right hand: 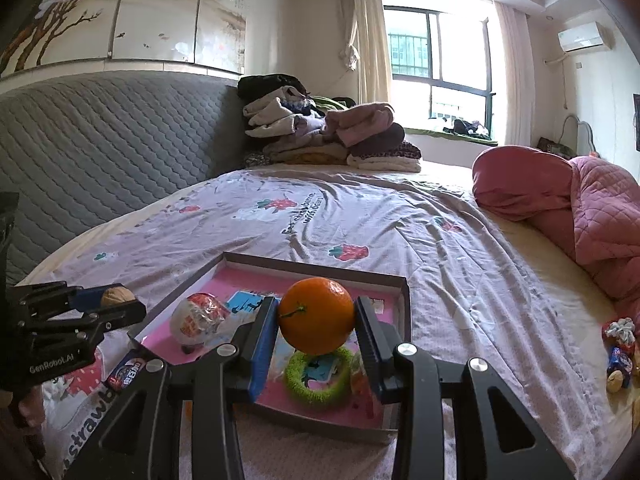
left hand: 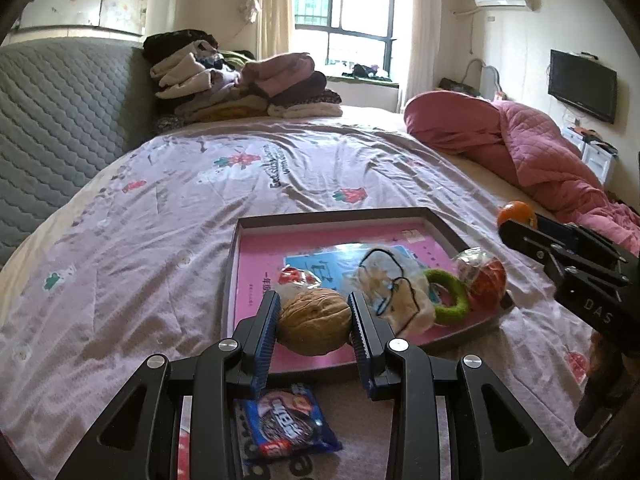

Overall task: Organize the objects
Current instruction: 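Carry the walnut with the left gripper while the right carries the orange over the tray, then lower the walnut into the tray with the left gripper while the right lowers the orange onto the green ring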

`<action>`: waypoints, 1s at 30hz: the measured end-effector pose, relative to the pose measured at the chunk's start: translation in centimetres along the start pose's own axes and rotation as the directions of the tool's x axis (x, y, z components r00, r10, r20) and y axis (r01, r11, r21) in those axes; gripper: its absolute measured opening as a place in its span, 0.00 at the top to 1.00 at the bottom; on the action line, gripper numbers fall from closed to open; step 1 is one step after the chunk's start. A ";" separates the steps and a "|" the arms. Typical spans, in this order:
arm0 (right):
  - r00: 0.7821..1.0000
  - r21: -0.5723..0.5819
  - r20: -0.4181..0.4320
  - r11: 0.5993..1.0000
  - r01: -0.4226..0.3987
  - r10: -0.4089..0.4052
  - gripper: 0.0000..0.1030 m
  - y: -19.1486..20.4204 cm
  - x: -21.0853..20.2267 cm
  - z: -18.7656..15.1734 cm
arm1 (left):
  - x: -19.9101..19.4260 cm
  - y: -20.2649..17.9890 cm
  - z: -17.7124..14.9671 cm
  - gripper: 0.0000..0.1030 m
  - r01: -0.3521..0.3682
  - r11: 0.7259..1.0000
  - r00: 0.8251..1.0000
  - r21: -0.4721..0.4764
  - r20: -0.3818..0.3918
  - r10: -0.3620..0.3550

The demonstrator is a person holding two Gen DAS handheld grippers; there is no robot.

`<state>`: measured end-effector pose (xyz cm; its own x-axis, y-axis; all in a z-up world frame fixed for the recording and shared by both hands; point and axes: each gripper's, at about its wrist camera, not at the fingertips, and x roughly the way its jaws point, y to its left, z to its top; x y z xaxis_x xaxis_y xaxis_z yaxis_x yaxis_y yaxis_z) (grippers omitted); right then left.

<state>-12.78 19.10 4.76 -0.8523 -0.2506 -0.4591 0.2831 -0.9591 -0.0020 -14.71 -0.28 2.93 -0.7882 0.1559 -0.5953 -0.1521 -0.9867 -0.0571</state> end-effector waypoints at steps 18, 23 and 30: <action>0.999 -0.022 -0.054 1.000 -0.007 0.005 0.62 0.3 2.7 -0.2 | 4.3 3.4 0.6 0.66 -0.058 0.998 0.997 0.001 -0.051 0.058; 0.997 -0.022 -0.082 1.000 -0.012 0.010 0.62 0.4 3.3 -0.8 | 5.5 3.9 0.1 0.66 -0.071 0.997 0.994 0.001 -0.080 0.071; 0.994 -0.030 -0.110 1.000 -0.006 0.003 0.62 0.8 4.1 -1.5 | 6.2 3.5 -0.5 0.66 -0.073 0.997 0.993 0.013 -0.097 0.074</action>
<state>-15.41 17.50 1.49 -0.7979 -0.2371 -0.5542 0.3011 -0.9532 -0.0257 -19.86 -2.79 -1.33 -0.7358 0.0776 -0.6728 -0.1023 -0.9947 -0.0028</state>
